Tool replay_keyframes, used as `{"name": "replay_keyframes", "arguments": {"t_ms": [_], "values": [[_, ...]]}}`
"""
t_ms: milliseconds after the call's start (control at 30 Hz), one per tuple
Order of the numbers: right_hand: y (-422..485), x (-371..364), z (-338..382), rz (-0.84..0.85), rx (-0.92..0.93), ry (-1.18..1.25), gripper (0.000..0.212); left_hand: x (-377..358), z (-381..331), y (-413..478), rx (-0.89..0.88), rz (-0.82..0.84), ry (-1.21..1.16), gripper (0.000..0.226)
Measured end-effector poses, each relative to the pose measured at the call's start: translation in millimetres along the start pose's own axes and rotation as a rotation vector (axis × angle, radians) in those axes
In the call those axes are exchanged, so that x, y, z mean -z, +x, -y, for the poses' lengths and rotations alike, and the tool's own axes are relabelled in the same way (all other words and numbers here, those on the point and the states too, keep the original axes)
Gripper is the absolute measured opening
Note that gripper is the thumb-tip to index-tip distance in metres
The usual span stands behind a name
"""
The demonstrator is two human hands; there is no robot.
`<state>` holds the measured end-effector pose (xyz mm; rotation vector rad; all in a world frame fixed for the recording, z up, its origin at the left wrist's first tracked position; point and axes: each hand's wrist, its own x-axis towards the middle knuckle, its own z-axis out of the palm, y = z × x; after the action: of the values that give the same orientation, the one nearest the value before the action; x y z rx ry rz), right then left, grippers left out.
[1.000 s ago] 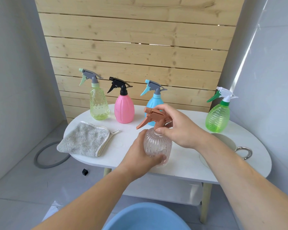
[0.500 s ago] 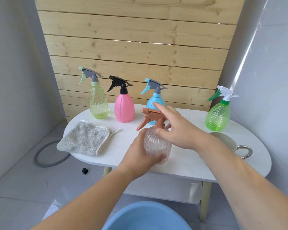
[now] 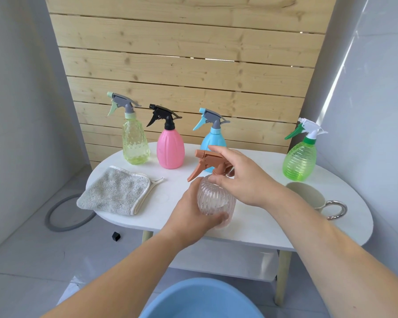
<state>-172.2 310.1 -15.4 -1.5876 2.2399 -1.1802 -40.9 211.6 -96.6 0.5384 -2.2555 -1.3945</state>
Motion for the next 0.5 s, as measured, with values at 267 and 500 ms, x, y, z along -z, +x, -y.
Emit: {"name": "replay_keyframes", "arguments": {"t_ms": [267, 500], "values": [[-0.2, 5.6, -0.3, 0.023, -0.024, 0.194, 0.052, 1.6, 1.7, 0.4, 0.004, 0.002, 0.009, 0.078], [-2.0, 3.5, -2.2, -0.034, -0.089, 0.241, 0.020, 1.0, 3.6, 0.6, 0.026, -0.004, 0.003, 0.081]]}}
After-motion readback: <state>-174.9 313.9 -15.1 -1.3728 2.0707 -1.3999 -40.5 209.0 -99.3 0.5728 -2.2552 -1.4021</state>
